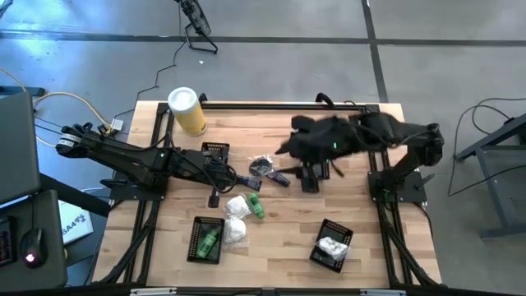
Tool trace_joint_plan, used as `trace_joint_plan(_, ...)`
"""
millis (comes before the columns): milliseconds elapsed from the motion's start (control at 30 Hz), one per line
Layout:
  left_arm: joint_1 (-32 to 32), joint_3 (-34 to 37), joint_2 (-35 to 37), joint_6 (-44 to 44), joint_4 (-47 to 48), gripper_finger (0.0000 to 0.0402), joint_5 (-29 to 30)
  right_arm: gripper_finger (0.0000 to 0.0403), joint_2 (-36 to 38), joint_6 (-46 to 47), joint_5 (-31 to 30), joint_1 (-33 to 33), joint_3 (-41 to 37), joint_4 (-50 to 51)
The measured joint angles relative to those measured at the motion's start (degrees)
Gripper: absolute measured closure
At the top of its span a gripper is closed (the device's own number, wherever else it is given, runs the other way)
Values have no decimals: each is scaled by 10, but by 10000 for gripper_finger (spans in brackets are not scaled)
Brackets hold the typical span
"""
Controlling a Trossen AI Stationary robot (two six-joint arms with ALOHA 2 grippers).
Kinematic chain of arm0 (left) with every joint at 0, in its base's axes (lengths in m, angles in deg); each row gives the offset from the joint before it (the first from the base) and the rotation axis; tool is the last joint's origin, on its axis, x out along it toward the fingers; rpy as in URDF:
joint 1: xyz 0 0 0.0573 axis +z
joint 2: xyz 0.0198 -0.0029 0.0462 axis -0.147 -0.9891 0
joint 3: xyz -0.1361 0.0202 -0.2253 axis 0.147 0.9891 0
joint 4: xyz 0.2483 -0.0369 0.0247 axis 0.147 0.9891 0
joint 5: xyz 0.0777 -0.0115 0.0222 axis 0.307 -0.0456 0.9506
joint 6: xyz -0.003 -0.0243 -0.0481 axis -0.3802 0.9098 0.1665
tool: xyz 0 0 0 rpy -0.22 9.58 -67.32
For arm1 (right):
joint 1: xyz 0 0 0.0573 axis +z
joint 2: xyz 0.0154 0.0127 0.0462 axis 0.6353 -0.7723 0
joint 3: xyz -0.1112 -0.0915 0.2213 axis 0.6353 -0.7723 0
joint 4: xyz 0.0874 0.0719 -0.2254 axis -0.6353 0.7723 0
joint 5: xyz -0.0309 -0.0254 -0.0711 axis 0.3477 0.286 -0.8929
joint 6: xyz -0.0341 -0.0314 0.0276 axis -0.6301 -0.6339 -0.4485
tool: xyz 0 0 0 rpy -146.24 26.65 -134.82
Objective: Pick & Place Travel size toiletries
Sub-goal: Put the white cotton pack into the bottom right black basket
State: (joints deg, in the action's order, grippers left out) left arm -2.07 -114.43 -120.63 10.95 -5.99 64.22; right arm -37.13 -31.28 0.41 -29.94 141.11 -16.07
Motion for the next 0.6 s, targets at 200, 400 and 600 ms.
trace_joint_plan(200,0,0,0,0,0,401,0,188,1,-6,122,-48,-42,-31)
trace_joint_plan(400,0,0,0,0,0,401,0,188,37,17,126,-68,-203,-176)
trace_joint_plan(600,0,0,0,0,1,401,0,188,145,76,122,-82,-400,-347)
